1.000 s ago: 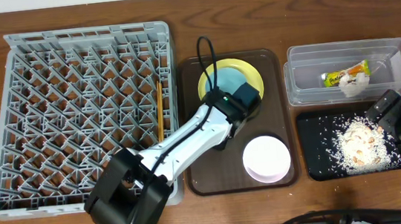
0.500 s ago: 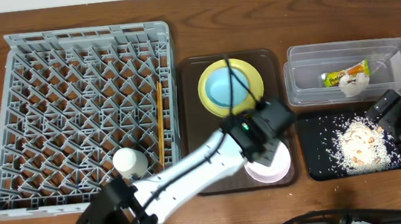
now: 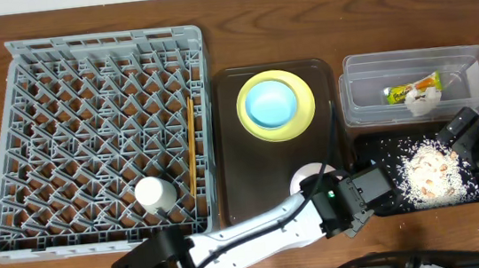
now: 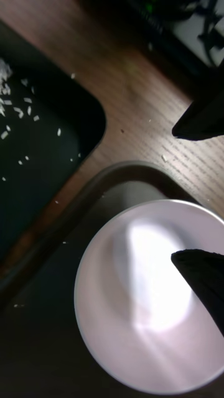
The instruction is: Sort waste into correct bins and load items into the dishwasher
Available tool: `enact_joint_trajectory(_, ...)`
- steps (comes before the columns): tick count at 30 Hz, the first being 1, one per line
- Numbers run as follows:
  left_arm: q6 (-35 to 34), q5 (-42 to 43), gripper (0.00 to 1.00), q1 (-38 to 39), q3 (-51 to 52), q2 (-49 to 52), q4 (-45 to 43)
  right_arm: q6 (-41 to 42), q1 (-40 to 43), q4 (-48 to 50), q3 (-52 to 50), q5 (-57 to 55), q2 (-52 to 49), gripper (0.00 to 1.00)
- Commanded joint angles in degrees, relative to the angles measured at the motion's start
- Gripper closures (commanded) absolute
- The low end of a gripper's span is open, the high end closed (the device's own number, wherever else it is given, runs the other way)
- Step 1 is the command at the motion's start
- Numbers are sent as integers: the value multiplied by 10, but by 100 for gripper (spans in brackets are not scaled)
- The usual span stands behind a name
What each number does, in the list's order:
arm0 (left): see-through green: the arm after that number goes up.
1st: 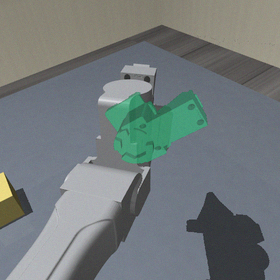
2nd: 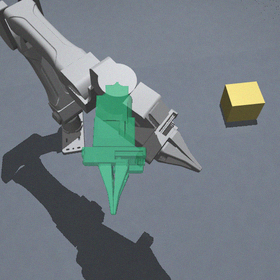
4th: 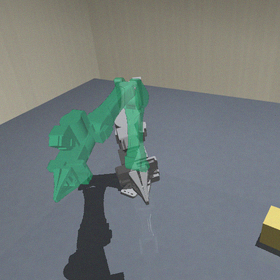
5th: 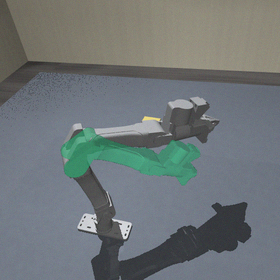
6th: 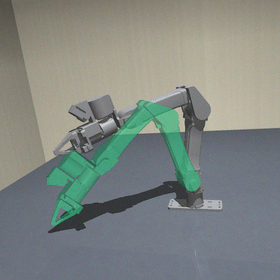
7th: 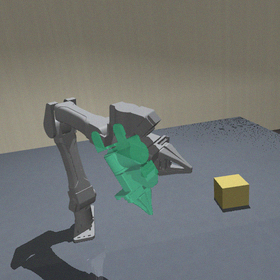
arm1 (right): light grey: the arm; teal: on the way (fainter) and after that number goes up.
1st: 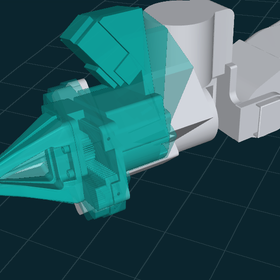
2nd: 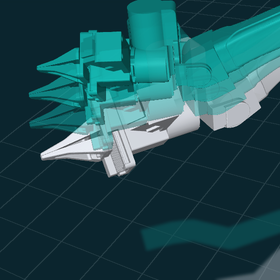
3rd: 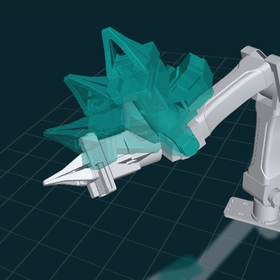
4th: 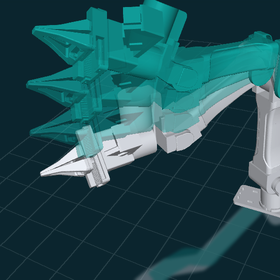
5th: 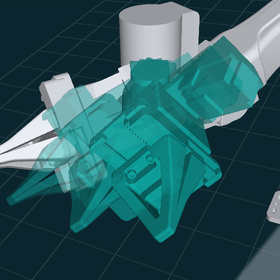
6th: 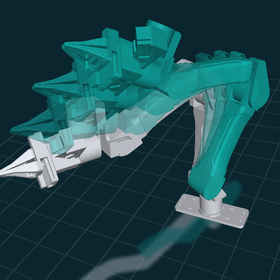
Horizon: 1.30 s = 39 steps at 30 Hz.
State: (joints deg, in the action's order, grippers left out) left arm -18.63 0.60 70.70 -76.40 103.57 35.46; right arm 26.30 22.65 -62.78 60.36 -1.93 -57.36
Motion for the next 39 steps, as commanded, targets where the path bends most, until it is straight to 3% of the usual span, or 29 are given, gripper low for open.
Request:
enact_joint_trajectory(1,10,-17,42,-1,0,33,-5,-7,3,0,7,-4,0,1)
enact_joint_trajectory(7,10,-17,47,-1,0,85,-9,-7,3,0,7,-4,0,1)
enact_joint_trajectory(8,10,-17,52,-1,0,94,-9,-7,3,0,6,-4,0,1)
enact_joint_trajectory(10,10,-17,74,-1,0,104,-8,-7,3,0,7,-4,0,1)
enact_joint_trajectory(14,10,-21,92,-3,0,111,-7,-7,3,0,6,-4,0,1)
enact_joint_trajectory(19,10,-45,93,-17,-1,88,20,-7,3,0,6,-4,0,1)
enact_joint_trajectory(23,10,-15,93,-51,-4,38,54,-7,3,0,7,-4,0,1)
enact_joint_trajectory(29,44,172,93,-151,-4,-72,77,-7,3,0,7,-4,0,1)
enact_joint_trajectory(39,104,601,93,-433,-4,-155,96,-7,3,0,7,-4,0,1)
